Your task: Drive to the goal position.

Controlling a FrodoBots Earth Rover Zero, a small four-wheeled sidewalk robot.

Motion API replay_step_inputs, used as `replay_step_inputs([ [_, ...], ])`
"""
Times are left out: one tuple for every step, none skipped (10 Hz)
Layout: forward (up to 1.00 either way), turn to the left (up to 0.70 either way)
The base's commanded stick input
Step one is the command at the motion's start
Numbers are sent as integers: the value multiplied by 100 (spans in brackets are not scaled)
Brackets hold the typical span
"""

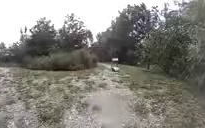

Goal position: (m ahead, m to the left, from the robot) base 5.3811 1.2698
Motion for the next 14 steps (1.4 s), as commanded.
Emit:
replay_step_inputs([
  [85, 0],
  [85, 0],
  [85, 0],
  [85, 0],
  [85, 0],
  [85, 0],
  [85, 0],
  [85, 0],
  [85, 0],
  [85, 0],
  [85, 0],
  [85, 0],
  [85, 30],
  [85, 34],
])
